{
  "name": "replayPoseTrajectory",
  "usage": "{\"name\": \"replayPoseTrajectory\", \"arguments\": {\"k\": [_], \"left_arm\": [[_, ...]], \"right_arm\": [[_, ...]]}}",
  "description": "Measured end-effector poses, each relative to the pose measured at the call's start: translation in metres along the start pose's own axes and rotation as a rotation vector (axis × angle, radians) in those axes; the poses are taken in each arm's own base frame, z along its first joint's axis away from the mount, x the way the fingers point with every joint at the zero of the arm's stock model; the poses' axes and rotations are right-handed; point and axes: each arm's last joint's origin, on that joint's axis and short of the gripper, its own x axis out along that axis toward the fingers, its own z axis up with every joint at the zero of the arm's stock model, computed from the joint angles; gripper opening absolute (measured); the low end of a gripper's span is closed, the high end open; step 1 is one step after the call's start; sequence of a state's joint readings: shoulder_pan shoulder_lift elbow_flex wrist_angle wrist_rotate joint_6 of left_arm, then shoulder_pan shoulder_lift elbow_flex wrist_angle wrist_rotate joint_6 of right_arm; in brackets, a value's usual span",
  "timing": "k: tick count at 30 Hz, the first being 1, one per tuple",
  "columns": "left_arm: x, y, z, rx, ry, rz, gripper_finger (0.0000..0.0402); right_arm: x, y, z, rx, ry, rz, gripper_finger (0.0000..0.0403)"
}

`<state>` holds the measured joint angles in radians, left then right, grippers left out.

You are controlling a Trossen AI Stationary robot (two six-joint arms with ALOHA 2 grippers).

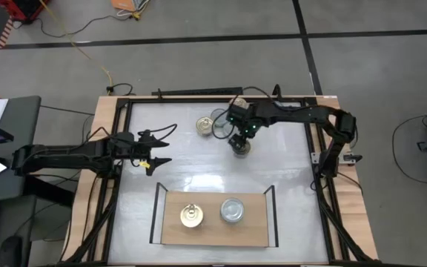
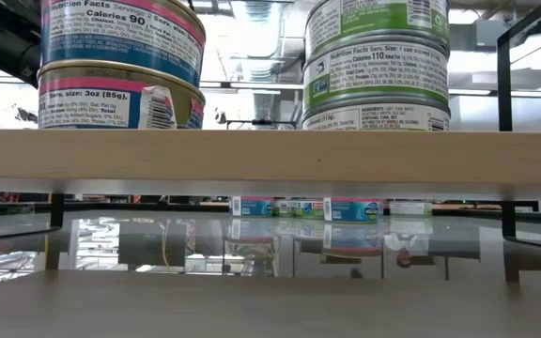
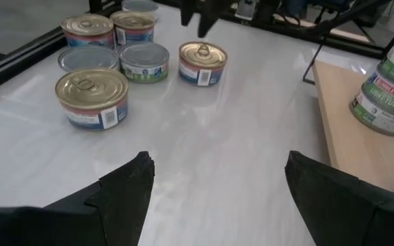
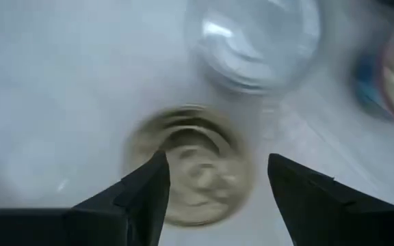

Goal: Stack canned seafood by type on shelf
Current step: Stack the blue tuna can on top of the blue tuna can on the shelf

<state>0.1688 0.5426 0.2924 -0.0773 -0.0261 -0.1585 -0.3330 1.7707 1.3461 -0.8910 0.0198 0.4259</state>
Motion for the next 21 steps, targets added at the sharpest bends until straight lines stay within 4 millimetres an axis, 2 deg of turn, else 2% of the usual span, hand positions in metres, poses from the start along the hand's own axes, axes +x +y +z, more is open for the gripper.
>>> {"name": "replayPoseTrajectory", "arguments": {"k": [5,21], "left_arm": [[0.0,0.0,-0.003,-0.01,0.029,0.005,0.0318],[0.0,0.001,-0.006,-0.05,0.062,0.011,0.0318]], "right_arm": [[0.012,-0.011,-0.009,0.084,0.015,-0.132,0.027],[0.032,-0.021,-0.028,0.124,0.039,-0.242,0.027]]}}
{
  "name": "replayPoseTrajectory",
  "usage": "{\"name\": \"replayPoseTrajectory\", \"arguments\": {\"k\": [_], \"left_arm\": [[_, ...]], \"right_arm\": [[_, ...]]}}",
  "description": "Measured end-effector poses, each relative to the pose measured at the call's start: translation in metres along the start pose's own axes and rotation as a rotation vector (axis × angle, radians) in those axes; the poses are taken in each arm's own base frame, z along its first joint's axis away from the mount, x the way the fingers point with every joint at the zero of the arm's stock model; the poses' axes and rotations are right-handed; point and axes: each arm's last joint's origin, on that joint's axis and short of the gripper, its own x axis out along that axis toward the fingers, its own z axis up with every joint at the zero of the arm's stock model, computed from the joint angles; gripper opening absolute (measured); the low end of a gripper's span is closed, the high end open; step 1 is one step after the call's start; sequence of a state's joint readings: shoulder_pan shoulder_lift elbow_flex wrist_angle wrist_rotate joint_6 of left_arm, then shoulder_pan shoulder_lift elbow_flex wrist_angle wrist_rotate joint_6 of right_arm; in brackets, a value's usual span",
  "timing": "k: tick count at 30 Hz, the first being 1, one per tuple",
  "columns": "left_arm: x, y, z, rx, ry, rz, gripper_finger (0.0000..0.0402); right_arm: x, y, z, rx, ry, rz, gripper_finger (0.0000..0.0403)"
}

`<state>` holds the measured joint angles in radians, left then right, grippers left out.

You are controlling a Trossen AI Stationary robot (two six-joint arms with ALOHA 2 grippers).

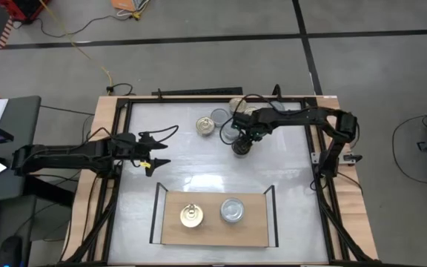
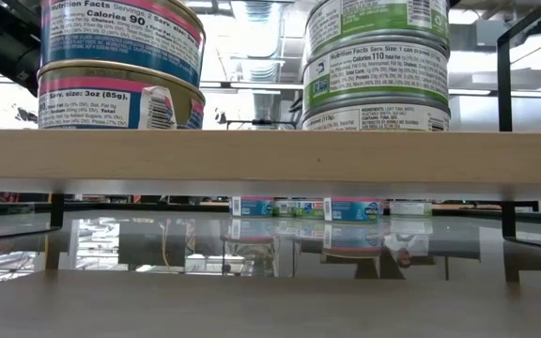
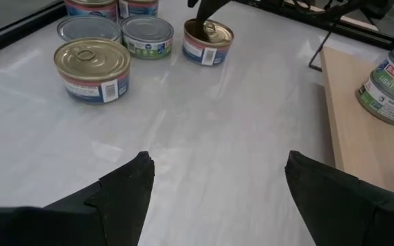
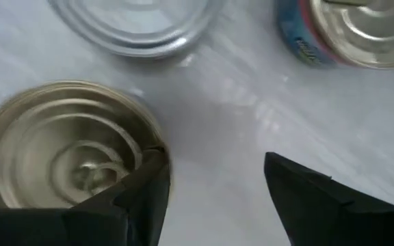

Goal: Stack canned seafood by type on shelf
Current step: Stack the blue tuna can on top of the blue tuna can on the shelf

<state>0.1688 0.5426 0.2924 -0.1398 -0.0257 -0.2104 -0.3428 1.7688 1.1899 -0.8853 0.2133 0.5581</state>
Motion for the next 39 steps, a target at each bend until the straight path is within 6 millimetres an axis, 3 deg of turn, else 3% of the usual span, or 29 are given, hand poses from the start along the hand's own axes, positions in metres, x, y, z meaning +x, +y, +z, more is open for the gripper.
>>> {"name": "replayPoseTrajectory", "arguments": {"k": [14,28,33,39], "left_arm": [[0.0,0.0,0.0,0.008,0.005,0.001,0.0318],[0.0,0.0,-0.001,0.004,0.005,0.005,0.0318],[0.0,0.0,-0.001,0.006,0.005,0.006,0.0318],[0.0,0.001,-0.004,-0.002,0.04,0.014,0.0318]], "right_arm": [[-0.001,-0.012,-0.012,-0.003,0.086,-0.178,0.0269],[-0.009,-0.042,-0.025,-0.111,0.16,-0.592,0.0269],[-0.03,-0.042,-0.033,-0.142,0.129,-0.564,0.0269],[-0.056,-0.037,-0.057,-0.181,-0.099,-0.388,0.0269]]}}
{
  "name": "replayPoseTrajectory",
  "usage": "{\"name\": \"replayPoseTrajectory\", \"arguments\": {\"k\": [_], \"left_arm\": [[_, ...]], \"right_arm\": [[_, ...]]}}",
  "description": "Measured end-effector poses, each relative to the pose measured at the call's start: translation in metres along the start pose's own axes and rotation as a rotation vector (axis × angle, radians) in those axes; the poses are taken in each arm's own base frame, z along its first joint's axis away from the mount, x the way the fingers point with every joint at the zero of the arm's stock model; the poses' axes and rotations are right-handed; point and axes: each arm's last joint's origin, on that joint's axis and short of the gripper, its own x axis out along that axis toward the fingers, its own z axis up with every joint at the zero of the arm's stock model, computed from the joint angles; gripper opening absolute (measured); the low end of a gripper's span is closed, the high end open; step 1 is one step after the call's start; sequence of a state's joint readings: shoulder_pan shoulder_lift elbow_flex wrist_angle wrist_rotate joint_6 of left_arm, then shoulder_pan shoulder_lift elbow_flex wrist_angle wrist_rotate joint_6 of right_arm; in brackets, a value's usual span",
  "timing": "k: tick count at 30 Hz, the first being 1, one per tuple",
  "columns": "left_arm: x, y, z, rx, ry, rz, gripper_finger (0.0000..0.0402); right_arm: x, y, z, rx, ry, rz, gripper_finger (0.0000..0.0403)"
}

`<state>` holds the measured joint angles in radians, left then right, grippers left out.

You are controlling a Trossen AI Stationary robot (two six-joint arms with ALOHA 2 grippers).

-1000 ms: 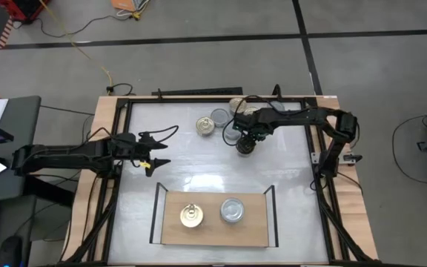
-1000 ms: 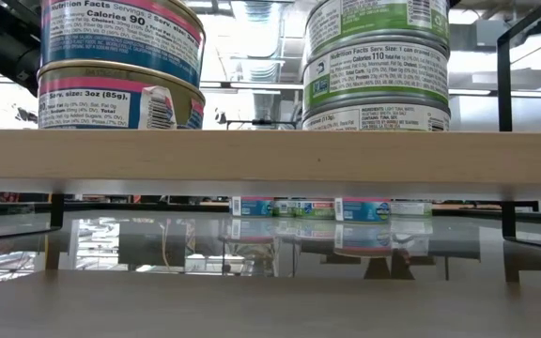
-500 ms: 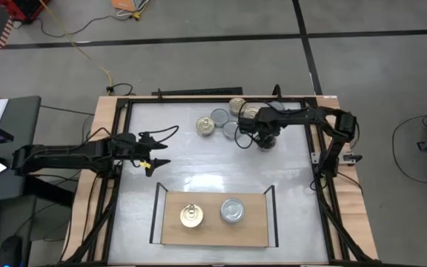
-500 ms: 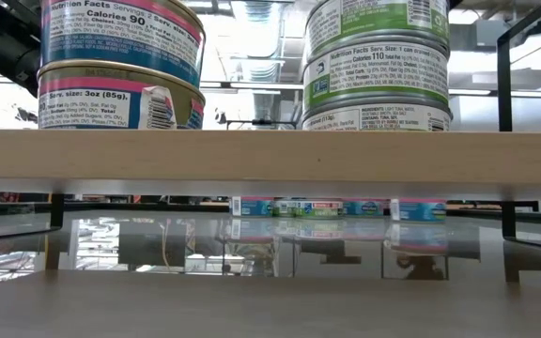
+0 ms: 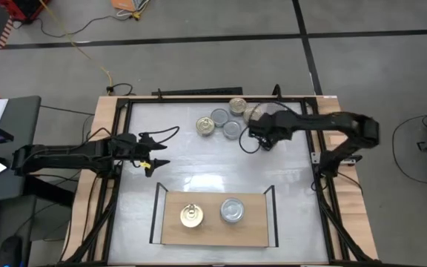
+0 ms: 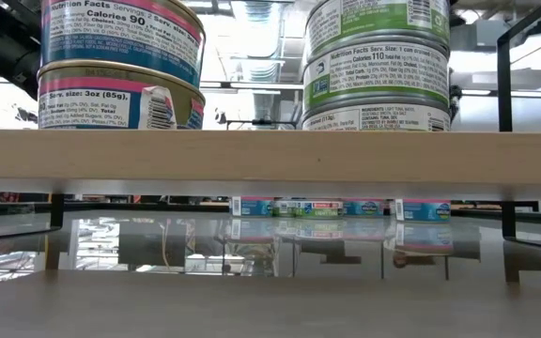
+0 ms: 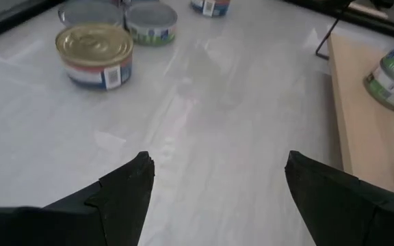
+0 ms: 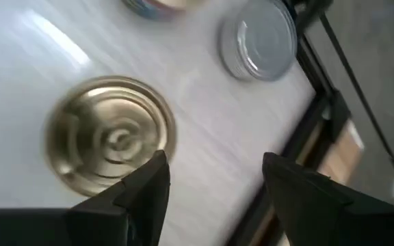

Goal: Stack canned seafood by type on shelf
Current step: Stack the blue tuna can on top of the blue tuna can on the shelf

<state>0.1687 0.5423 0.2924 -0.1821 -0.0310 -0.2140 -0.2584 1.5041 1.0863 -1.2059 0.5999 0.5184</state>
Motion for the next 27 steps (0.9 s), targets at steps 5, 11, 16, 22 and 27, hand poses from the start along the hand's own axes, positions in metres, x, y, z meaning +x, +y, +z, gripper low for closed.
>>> {"name": "replayPoseTrajectory", "arguments": {"k": [5,11,16,22,27], "left_arm": [[0.0,0.0,-0.002,-0.03,0.018,-0.009,0.0318],[0.0,-0.001,0.001,-0.043,-0.006,-0.024,0.0318],[0.0,-0.001,0.004,-0.019,-0.038,-0.023,0.0318],[0.0,-0.001,0.004,-0.005,-0.043,-0.009,0.0318],[0.0,-0.001,0.004,-0.006,-0.044,-0.009,0.0318]], "right_arm": [[0.007,0.005,-0.032,0.09,-0.139,0.088,0.0269],[0.03,0.015,-0.062,0.16,-0.125,0.12,0.0269],[0.044,0.026,-0.075,0.159,-0.088,0.09,0.0269],[0.043,0.038,-0.092,0.16,-0.05,0.134,0.0269],[0.04,0.043,-0.101,0.168,-0.046,0.139,0.0269]]}}
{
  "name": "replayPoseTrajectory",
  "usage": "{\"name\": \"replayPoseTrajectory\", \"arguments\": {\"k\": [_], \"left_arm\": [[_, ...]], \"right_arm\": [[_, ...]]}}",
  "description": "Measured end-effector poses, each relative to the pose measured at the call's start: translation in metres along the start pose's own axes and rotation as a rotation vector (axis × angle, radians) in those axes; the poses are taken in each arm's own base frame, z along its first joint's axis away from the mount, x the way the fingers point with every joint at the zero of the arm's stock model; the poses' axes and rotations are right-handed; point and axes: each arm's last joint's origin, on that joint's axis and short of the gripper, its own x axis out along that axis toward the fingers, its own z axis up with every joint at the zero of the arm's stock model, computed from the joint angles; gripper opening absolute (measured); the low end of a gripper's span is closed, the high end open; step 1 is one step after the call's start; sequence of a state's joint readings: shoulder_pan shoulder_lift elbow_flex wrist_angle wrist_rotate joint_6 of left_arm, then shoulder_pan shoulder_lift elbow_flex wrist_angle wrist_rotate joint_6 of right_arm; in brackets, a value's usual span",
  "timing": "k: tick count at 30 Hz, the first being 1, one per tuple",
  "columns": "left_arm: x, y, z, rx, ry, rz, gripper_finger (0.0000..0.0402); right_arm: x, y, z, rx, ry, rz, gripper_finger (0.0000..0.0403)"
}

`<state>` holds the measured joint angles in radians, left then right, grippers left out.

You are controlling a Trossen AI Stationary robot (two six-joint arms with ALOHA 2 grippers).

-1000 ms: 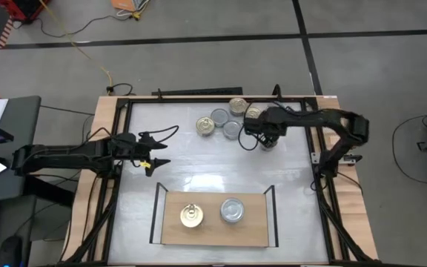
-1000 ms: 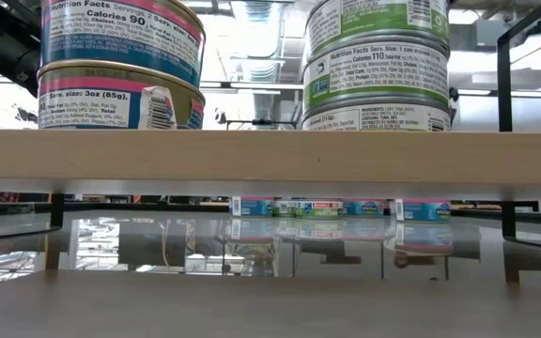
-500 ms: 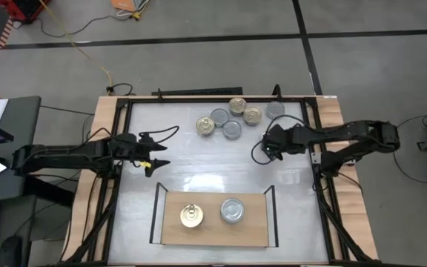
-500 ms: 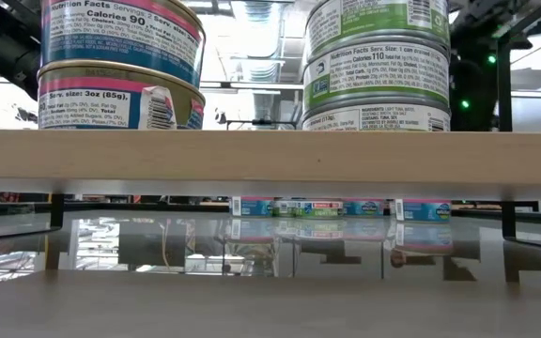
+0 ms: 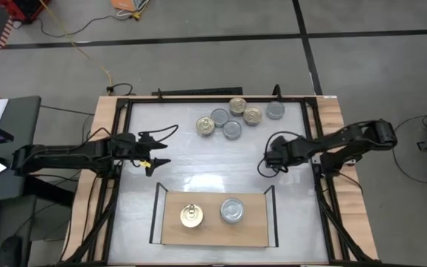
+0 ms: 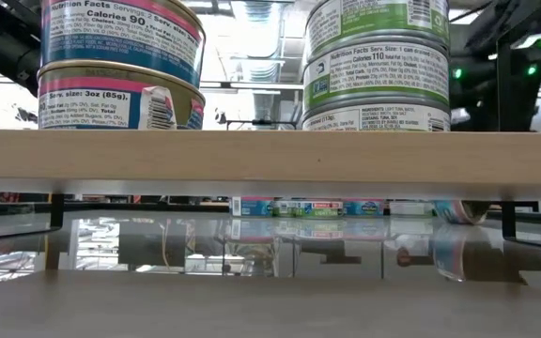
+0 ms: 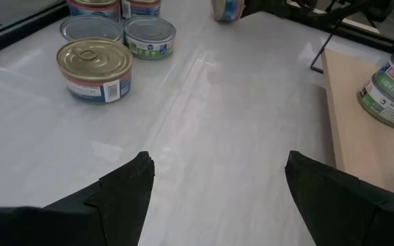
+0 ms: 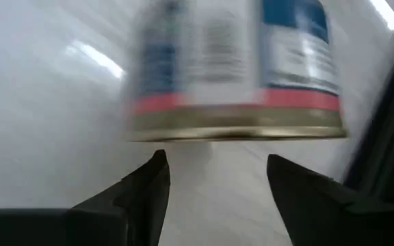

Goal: Stack canned seafood by type on shelf
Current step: Stack the blue tuna can on top of the blue tuna can on the shelf

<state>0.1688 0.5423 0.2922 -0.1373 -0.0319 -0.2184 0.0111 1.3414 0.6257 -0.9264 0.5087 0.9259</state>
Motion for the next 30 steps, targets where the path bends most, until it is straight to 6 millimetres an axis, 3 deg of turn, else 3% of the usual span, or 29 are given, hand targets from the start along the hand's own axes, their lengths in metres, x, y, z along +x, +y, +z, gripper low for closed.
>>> {"name": "replayPoseTrajectory", "arguments": {"k": [4,7,13,16,18,23,30], "left_arm": [[0.0,0.0,0.0,-0.001,-0.001,0.0,0.0318],[0.0,0.0,0.001,0.001,-0.009,-0.002,0.0318],[0.0,-0.001,0.003,0.018,-0.032,-0.006,0.0318],[0.0,-0.001,0.003,0.022,-0.033,-0.006,0.0318],[0.0,-0.001,0.003,0.022,-0.032,-0.005,0.0318],[0.0,-0.001,0.003,0.037,-0.029,-0.004,0.0318],[0.0,0.0,0.003,0.049,-0.034,0.006,0.0318]], "right_arm": [[-0.018,-0.001,0.0,-0.023,0.002,0.024,0.0269],[-0.043,-0.003,0.006,-0.102,-0.028,0.049,0.0269],[-0.081,-0.004,0.024,-0.581,-0.153,0.129,0.0269],[-0.082,-0.001,0.03,-0.741,-0.2,0.136,0.0269],[-0.078,-0.001,0.036,-0.742,-0.195,0.129,0.027],[-0.059,-0.005,0.051,-0.789,-0.013,0.158,0.0275],[-0.059,0.005,0.076,-0.993,0.051,0.174,0.0321]]}}
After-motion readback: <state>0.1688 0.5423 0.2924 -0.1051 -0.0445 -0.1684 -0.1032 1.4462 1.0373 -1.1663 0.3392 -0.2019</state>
